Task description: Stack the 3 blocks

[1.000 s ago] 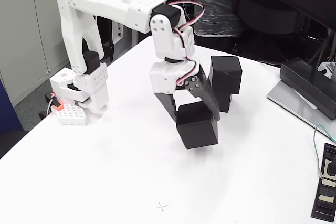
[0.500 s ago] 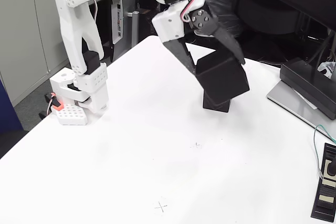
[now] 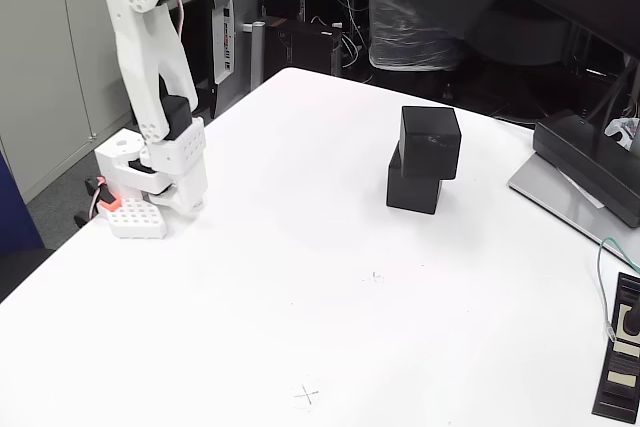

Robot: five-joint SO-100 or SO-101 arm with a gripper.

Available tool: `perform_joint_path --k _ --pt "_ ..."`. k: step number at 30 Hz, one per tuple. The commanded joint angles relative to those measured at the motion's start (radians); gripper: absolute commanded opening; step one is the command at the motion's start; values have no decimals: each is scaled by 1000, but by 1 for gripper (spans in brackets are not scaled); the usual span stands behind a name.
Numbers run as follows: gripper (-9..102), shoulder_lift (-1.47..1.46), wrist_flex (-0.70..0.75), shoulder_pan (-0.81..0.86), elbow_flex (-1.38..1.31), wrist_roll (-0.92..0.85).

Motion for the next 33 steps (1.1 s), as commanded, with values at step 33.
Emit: perform_joint_path --k 33 --pt "-1 -61 3 -345 334 206"
